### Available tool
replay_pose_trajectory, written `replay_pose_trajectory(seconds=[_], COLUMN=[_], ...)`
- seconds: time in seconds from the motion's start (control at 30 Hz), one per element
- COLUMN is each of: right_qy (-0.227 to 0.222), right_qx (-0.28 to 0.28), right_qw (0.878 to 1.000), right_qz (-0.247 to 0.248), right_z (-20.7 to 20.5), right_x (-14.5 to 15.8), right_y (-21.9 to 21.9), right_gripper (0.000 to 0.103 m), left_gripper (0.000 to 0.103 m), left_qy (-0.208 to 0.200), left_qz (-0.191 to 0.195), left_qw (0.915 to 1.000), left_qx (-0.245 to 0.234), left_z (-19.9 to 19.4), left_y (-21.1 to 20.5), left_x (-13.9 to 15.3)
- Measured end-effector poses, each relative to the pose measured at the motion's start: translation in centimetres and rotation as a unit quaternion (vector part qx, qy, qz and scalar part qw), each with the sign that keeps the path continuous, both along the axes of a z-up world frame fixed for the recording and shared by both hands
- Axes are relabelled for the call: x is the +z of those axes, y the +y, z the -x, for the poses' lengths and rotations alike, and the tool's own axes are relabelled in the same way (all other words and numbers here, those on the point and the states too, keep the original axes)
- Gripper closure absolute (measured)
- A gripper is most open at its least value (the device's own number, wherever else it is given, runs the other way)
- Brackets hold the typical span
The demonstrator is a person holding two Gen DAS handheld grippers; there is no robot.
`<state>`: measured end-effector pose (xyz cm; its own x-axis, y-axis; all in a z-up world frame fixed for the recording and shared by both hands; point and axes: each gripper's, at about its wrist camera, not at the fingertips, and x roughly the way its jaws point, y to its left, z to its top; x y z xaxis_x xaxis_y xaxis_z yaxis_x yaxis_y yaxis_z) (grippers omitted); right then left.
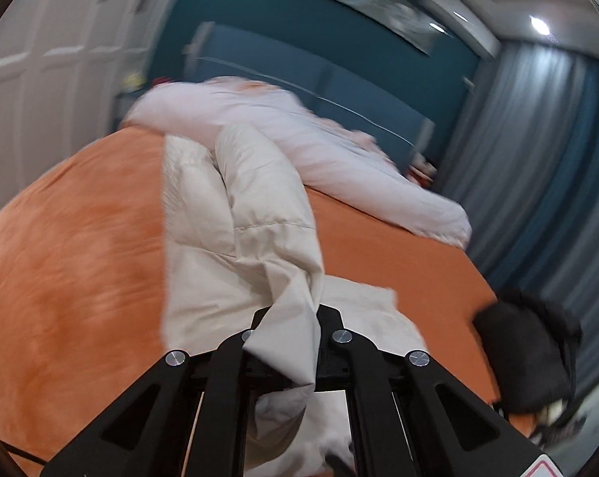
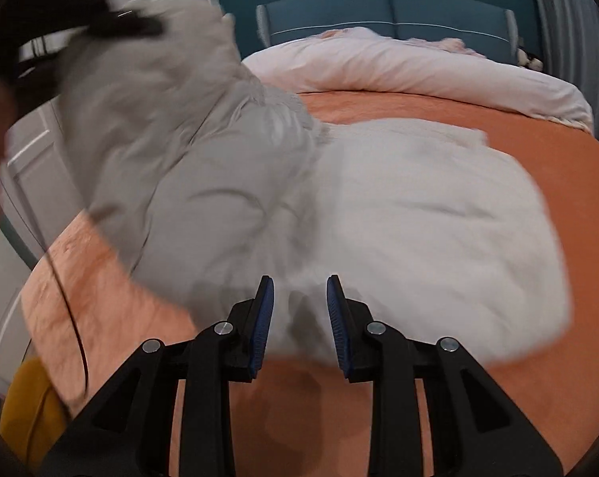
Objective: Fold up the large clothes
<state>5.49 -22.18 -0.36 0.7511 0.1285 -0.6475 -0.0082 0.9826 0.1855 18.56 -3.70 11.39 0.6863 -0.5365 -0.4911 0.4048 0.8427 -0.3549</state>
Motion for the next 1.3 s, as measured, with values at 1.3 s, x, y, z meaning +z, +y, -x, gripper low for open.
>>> replay_pose_trajectory(seconds=[1.3], right_qy=[-0.01], right_qx=[0.04], right_qw=[0.998], right_qz=[0.053], right_z=[-17.0], right_x=[1.7], right_y=[1.2], right_gripper=[0.075], left_gripper=[0.101], left_qy=[0.135], left_qz=[0.021], left_qw=[0.962], left_qx=[0.237], left_z=[-2.0], left_y=[19.4], left_x=[-12.5])
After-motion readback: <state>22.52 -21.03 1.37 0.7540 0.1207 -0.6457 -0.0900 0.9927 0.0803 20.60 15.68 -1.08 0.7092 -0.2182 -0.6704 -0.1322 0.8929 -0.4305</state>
